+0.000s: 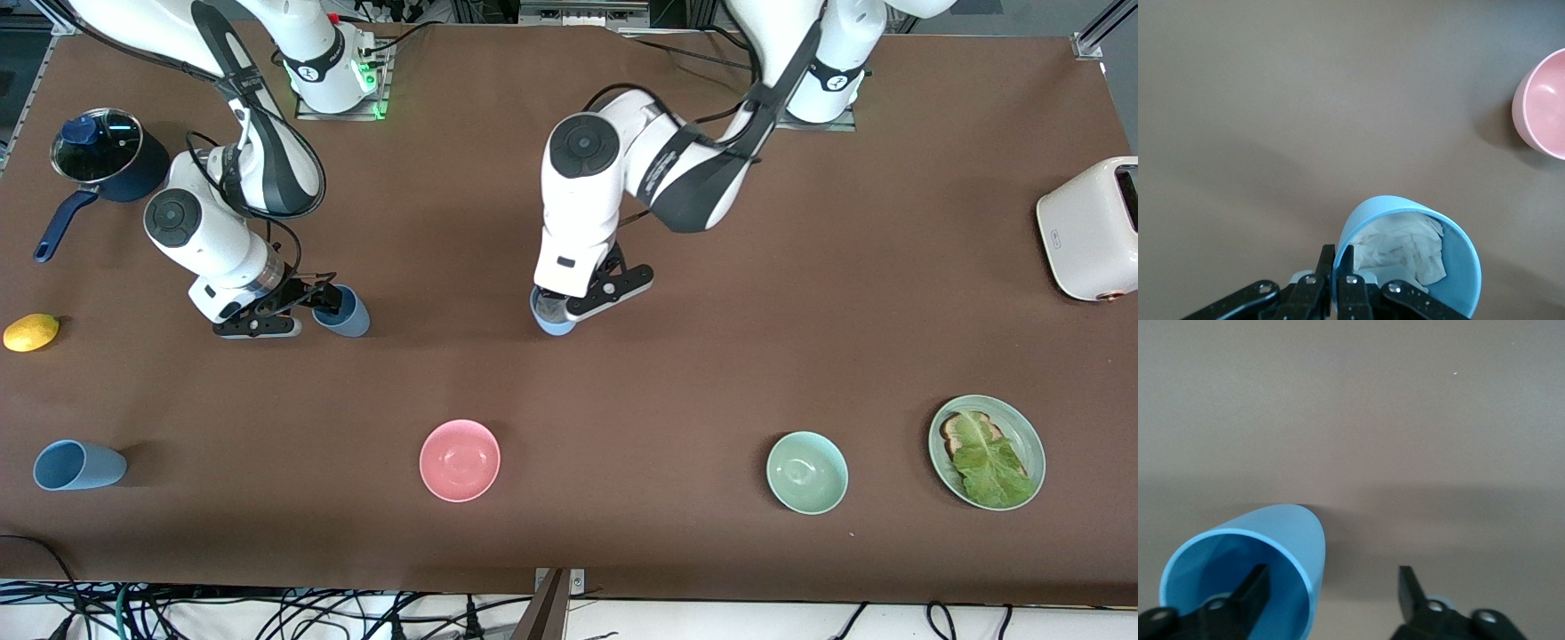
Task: Stack blue cups with both arms
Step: 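Carry the cup with the left gripper while the right gripper reaches another cup, then set the cup down with the left gripper while the right gripper lifts its cup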
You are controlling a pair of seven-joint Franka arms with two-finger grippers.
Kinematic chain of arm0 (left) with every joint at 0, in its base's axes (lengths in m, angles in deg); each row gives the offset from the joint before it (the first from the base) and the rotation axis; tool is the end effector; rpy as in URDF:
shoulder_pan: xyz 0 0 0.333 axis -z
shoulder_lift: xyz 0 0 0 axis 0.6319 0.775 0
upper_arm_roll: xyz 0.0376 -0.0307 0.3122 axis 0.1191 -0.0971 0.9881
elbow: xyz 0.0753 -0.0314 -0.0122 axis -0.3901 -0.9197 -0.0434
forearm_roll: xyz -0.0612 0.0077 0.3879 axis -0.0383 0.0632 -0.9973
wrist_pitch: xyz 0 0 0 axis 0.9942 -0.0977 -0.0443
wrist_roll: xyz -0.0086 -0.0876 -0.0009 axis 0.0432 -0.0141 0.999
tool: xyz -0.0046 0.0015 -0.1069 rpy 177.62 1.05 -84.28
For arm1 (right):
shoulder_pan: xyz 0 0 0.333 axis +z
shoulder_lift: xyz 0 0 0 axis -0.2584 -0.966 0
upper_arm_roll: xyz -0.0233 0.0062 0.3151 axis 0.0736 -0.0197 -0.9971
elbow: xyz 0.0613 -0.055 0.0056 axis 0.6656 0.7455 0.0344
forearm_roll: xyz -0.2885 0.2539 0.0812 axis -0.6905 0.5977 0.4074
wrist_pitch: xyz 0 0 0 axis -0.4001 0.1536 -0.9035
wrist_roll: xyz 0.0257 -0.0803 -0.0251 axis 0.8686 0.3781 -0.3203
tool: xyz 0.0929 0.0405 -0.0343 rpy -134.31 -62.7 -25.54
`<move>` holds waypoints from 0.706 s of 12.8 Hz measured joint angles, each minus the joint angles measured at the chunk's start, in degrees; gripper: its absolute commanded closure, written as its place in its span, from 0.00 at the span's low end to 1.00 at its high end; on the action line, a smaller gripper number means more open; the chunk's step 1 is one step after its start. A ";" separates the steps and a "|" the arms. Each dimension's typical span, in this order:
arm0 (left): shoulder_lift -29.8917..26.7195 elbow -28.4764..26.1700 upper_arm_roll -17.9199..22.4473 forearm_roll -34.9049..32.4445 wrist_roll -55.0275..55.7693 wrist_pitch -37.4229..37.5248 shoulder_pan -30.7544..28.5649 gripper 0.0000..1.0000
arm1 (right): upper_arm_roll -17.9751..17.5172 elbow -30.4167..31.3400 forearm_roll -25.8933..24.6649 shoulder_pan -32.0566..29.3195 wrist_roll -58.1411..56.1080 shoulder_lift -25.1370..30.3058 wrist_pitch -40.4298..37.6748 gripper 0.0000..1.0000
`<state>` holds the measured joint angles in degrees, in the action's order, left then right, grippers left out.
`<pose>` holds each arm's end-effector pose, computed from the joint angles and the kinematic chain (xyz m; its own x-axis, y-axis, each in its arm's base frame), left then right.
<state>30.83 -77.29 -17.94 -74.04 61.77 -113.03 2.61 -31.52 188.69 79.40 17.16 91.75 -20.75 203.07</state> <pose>0.5478 -0.5084 0.3562 0.8683 0.4955 0.0231 0.4932 -0.8675 0.0652 0.5498 0.0662 0.2497 0.9993 0.0379 0.0047 0.0380 -0.9990 -0.0227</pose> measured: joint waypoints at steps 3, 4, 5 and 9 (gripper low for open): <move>3.83 0.15 0.30 -0.10 1.03 -4.69 0.80 1.00 | 0.00 0.00 0.00 0.00 0.01 -0.79 0.93 1.00; 4.82 0.19 0.34 -0.72 1.93 -6.13 1.17 1.00 | 0.00 -0.01 0.00 0.00 0.02 -0.82 1.02 1.00; 5.79 0.22 0.36 -1.93 3.02 -7.10 1.59 1.00 | -0.01 -0.06 0.00 0.00 0.01 -0.81 1.05 1.00; 9.23 0.28 0.77 -3.20 4.41 -10.32 2.16 1.00 | -0.07 -0.76 0.01 0.01 -0.01 -0.61 1.00 1.00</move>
<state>40.06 -77.01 -17.17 -77.24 66.19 -123.34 4.76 -31.58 187.94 79.40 17.17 91.74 -21.36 204.07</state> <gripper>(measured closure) 0.947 0.952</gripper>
